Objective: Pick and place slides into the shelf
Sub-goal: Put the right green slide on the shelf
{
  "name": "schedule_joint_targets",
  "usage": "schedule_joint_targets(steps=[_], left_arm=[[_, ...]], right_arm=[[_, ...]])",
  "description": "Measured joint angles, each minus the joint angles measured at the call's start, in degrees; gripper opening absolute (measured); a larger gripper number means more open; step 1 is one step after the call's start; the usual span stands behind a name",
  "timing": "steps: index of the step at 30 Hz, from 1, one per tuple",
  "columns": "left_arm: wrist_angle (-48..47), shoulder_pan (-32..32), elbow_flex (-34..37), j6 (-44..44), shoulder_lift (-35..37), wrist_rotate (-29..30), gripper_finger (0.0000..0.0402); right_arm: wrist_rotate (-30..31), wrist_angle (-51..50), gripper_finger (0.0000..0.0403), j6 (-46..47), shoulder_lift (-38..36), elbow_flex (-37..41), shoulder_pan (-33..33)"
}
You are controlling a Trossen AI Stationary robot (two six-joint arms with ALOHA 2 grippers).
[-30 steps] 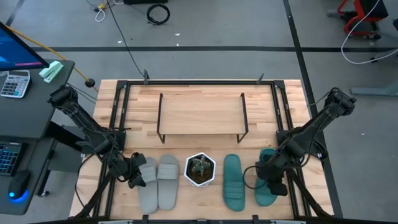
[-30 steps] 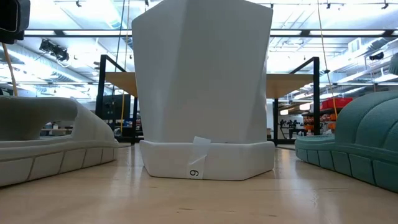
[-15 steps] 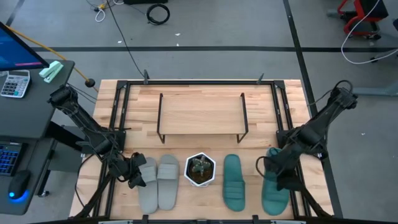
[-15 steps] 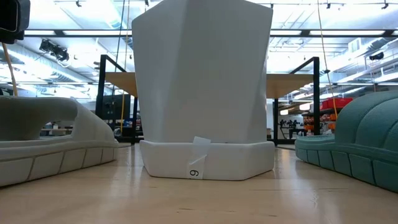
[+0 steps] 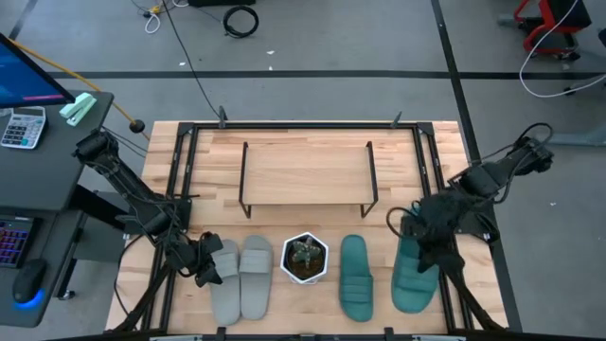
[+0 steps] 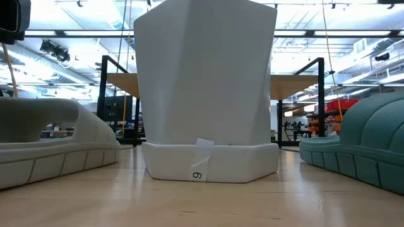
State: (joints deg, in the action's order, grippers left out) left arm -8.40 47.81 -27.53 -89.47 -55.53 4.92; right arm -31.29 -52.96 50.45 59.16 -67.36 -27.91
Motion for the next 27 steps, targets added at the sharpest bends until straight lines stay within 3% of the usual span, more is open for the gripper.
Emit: schedule_joint_targets(steps=[14, 23, 27], left_arm=[[0.0, 0.0, 0.0, -0.3, 0.0, 0.0, 0.0014], [0.0, 0.0, 0.0, -0.2, 0.0, 0.0, 0.002], [0.0, 0.0, 0.0, -0.1, 0.0, 0.0, 0.0012]], right_arm=[[-16.1, -0.8, 0.0011, -15.6, 7.1, -3.7, 16.3], [-19.7, -3.2, 0.0011, -26.2, 11.8, -8.7, 24.9], [-19.8, -9.0, 0.0011, -34.3, 15.4, -14.0, 28.6]])
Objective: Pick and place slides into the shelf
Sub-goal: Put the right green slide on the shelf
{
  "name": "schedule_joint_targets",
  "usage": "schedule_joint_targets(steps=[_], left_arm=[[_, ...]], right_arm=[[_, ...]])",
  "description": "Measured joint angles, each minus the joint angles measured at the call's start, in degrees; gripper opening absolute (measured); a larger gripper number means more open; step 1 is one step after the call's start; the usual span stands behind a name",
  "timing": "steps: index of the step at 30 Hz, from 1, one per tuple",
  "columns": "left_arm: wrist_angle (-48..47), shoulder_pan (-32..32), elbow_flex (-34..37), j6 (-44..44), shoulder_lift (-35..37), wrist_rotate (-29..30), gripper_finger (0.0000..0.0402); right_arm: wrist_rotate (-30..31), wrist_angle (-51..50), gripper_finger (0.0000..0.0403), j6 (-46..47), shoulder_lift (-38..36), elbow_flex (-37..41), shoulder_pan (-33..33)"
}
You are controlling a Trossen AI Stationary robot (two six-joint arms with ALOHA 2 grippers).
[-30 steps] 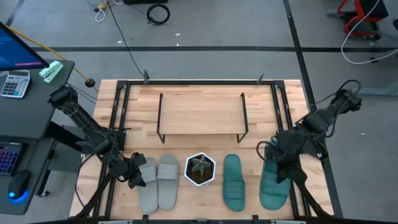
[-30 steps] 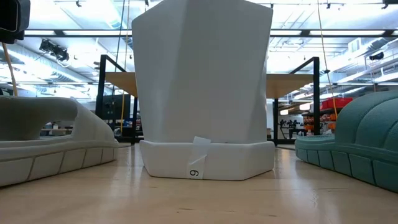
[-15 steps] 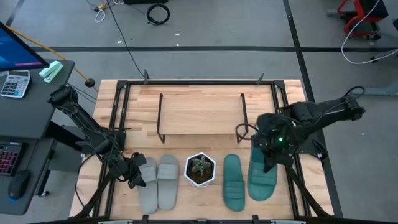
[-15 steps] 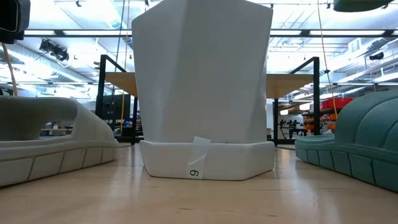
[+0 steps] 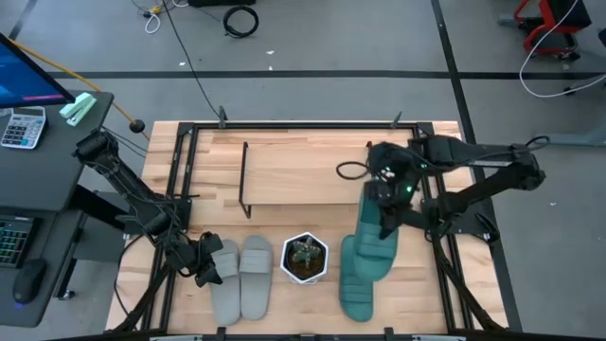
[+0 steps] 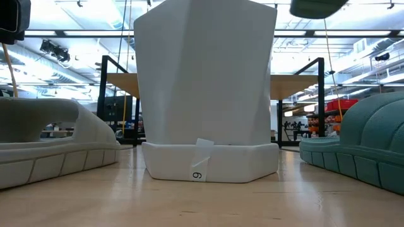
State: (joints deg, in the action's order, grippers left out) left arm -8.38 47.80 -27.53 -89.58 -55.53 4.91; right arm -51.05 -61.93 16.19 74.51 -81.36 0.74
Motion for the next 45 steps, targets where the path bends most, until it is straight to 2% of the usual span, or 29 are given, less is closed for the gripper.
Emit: schedule_joint_targets(steps=[9, 16, 23, 28, 36, 45], left_arm=[[0.0, 0.0, 0.0, 0.0, 0.0, 0.0, 0.0017], [0.0, 0.0, 0.0, -0.2, 0.0, 0.0, 0.0024], [0.0, 0.0, 0.0, 0.0, 0.0, 0.0, 0.0011], [0.0, 0.0, 0.0, 0.1, 0.0, 0.0, 0.0011], [-0.5, 0.0, 0.0, 0.2, 0.0, 0.0, 0.0024], [-0.5, 0.0, 0.0, 0.2, 0.0, 0.0, 0.0009]], right_arm=[[1.0, -19.0, 0.0011, -22.8, 9.6, -9.3, 8.7], [6.5, -19.7, 0.0011, -31.8, 14.3, -10.3, 14.2], [6.4, -20.0, 0.0011, -34.8, 17.1, -10.3, 19.2], [3.7, -20.5, 0.0011, -36.6, 17.9, -10.3, 21.7], [2.4, -20.3, 0.0011, -38.9, 18.5, -10.3, 21.6], [2.7, -20.9, 0.0011, -41.7, 23.4, -10.3, 21.6]])
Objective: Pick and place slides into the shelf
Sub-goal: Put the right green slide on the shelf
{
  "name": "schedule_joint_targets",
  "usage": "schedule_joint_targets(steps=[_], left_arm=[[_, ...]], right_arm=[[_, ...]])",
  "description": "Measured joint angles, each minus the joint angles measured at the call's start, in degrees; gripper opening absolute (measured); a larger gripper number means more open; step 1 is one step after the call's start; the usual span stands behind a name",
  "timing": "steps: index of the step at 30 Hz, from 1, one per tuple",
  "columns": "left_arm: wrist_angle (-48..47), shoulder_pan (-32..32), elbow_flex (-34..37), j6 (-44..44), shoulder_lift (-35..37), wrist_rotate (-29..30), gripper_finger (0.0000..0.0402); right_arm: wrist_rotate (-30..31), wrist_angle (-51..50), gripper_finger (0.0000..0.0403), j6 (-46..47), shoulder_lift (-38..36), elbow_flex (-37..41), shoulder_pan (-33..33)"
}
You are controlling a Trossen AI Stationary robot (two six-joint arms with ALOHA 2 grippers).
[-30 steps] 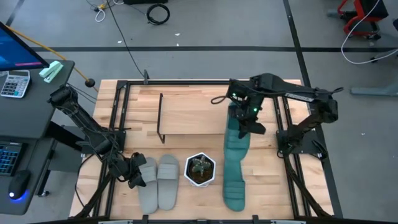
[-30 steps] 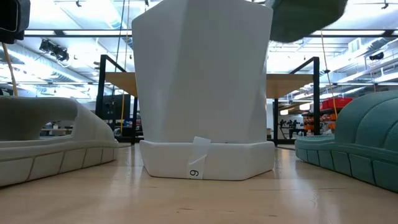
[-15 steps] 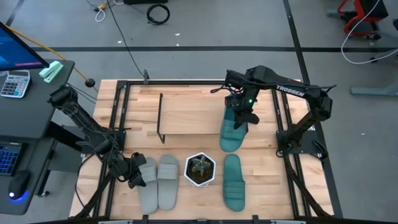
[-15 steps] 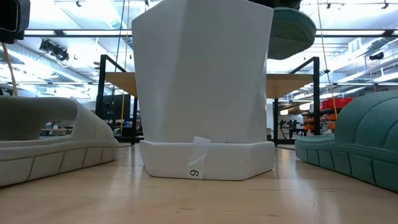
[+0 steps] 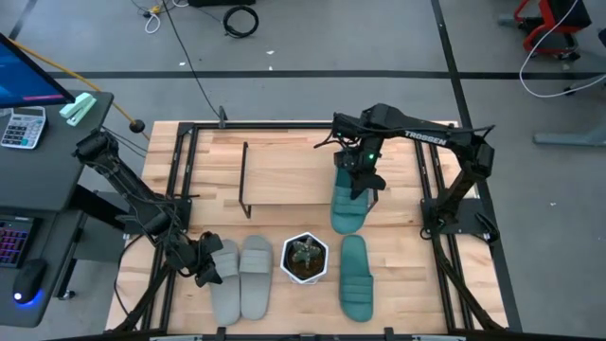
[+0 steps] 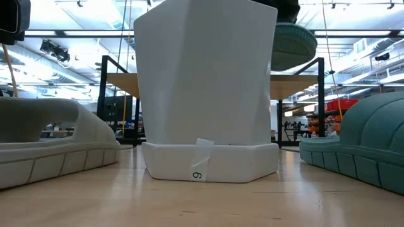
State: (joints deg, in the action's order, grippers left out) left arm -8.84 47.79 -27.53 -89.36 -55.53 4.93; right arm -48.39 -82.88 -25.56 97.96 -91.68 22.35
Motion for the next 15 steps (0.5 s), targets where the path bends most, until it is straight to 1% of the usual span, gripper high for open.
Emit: schedule_joint_targets(steps=[6, 12, 15], left_arm=[[0.0, 0.0, 0.0, 0.0, 0.0, 0.0, 0.0017], [0.0, 0.0, 0.0, 0.0, 0.0, 0.0, 0.0024], [0.0, 0.0, 0.0, 0.0, 0.0, 0.0, 0.0019]], right_arm=[[0.5, -1.2, 0.001, -1.2, 1.5, 0.0, 0.0], [4.5, -1.9, 0.001, -1.7, 1.8, 0.0, 0.0], [4.8, -2.2, 0.001, -1.7, 1.8, 0.0, 0.2]])
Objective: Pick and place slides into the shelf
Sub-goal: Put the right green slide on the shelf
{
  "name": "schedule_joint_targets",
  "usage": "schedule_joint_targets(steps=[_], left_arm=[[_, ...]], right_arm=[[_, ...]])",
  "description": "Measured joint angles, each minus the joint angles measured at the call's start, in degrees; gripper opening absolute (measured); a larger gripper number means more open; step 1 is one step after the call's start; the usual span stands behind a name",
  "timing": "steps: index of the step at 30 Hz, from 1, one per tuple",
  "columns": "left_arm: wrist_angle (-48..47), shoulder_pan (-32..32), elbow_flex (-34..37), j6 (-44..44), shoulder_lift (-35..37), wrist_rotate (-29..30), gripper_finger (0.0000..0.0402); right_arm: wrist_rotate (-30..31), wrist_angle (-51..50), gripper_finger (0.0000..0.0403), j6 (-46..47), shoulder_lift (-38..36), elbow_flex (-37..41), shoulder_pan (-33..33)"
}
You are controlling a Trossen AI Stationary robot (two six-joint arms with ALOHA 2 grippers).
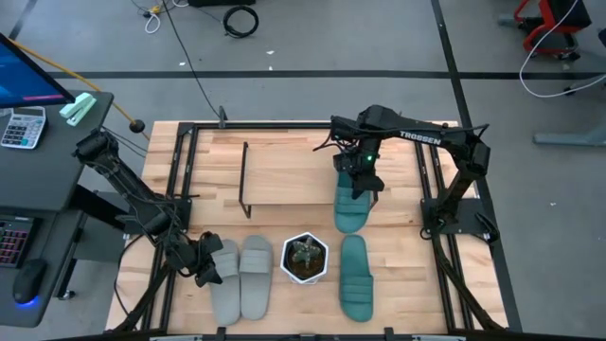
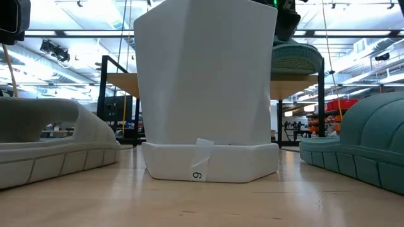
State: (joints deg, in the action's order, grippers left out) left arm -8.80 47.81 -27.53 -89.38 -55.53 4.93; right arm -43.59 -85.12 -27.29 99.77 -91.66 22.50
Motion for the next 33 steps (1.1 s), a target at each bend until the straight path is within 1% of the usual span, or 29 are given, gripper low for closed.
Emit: schedule_joint_targets(steps=[7, 16, 22, 26, 33], left_arm=[[0.0, 0.0, 0.0, 0.0, 0.0, 0.0, 0.001], [0.1, 0.0, 0.0, 0.0, 0.0, 0.0, 0.0024], [0.1, 0.0, 0.0, 0.0, 0.0, 0.0, 0.0015], [0.1, 0.0, 0.0, 0.0, 0.0, 0.0, 0.0012], [0.1, 0.0, 0.0, 0.0, 0.0, 0.0, 0.0024]], right_arm=[[0.1, -0.1, 0.001, 0.0, 0.0, 0.8, 0.0], [-0.3, -0.3, 0.001, 0.0, -0.1, 2.4, 0.0], [-0.3, -0.2, 0.001, -0.1, -0.1, 2.9, -0.1], [0.7, 0.0, 0.001, -0.2, -0.1, 2.9, -0.2], [2.6, 0.7, 0.0016, -0.2, -0.1, 2.9, -0.2]])
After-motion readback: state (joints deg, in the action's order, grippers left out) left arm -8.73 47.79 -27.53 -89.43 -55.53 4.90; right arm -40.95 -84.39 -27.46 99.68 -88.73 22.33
